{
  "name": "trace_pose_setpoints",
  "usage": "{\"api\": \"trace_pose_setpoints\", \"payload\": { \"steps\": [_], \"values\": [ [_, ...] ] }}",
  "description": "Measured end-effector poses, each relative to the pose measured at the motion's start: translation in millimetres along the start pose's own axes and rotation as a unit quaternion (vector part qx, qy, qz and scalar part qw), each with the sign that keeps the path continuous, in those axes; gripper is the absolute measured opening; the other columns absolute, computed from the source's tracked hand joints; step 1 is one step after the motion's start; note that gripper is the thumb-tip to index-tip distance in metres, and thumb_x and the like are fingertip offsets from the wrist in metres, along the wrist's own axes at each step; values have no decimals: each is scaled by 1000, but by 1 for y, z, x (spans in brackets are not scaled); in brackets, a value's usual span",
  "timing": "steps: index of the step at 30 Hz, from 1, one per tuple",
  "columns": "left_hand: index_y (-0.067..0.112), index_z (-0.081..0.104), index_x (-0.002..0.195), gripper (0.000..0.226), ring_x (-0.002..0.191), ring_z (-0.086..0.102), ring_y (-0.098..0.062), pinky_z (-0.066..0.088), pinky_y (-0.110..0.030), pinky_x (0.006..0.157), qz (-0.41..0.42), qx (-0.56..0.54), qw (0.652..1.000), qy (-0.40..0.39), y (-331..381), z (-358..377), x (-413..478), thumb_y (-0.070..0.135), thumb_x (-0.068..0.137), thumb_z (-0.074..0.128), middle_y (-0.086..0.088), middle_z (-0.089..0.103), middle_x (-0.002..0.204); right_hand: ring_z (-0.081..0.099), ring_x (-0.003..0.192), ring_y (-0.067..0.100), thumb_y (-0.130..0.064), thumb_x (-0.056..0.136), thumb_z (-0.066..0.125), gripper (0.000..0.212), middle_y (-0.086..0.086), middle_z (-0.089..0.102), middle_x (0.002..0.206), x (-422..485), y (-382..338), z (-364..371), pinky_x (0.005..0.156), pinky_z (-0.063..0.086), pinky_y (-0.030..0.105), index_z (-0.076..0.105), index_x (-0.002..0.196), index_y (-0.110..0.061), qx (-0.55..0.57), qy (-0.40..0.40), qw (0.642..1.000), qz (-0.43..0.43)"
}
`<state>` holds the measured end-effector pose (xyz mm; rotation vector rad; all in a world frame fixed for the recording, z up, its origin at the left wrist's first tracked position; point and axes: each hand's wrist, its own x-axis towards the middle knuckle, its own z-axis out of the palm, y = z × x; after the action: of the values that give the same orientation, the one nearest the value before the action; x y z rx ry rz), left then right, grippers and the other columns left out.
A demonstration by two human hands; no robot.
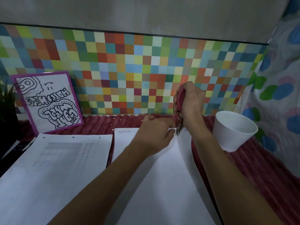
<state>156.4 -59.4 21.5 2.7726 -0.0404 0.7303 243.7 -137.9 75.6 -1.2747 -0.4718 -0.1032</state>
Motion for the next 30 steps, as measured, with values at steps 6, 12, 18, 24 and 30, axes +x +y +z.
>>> {"api": "trace_pose_setpoints", "payload": {
  "steps": [6,12,18,24,30],
  "values": [
    [21,68,92,13,82,63,-15,45,-45,91,-42,-73,996,3,-1,5,1,29,90,57,11,70,91,37,39,25,-20,74,42,29,24,48,60,1,-2,0,38,31,28,57,68,3,2,1,1000,22],
    [22,67,95,15,89,61,-13,34,-39,99,-40,-79,996,1,-2,4,2,31,93,56,13,69,96,45,43,26,-32,76,46,34,17,54,59,6,-6,-4,42,40,31,62,77,-3,-10,-52,994,93],
    [19,67,91,13,85,61,-15,35,-37,97,-47,-57,997,27,4,3,5,28,91,58,9,70,92,50,49,25,-34,72,46,40,13,58,65,6,-10,-2,48,44,32,65,88,-2,-27,-43,991,128],
    [19,68,92,13,87,60,-14,35,-35,95,-55,-43,997,17,-3,4,4,28,92,58,9,70,93,52,51,25,-31,82,45,30,10,57,66,4,-16,0,51,47,37,61,87,-6,-34,-48,993,102],
    [25,60,83,11,82,61,-14,43,-41,91,-85,-132,987,-41,-24,13,-9,28,94,57,10,65,82,51,46,19,-33,85,58,29,10,59,70,15,-37,-18,46,42,27,64,92,-6,-152,-120,980,54]
  ]
}}
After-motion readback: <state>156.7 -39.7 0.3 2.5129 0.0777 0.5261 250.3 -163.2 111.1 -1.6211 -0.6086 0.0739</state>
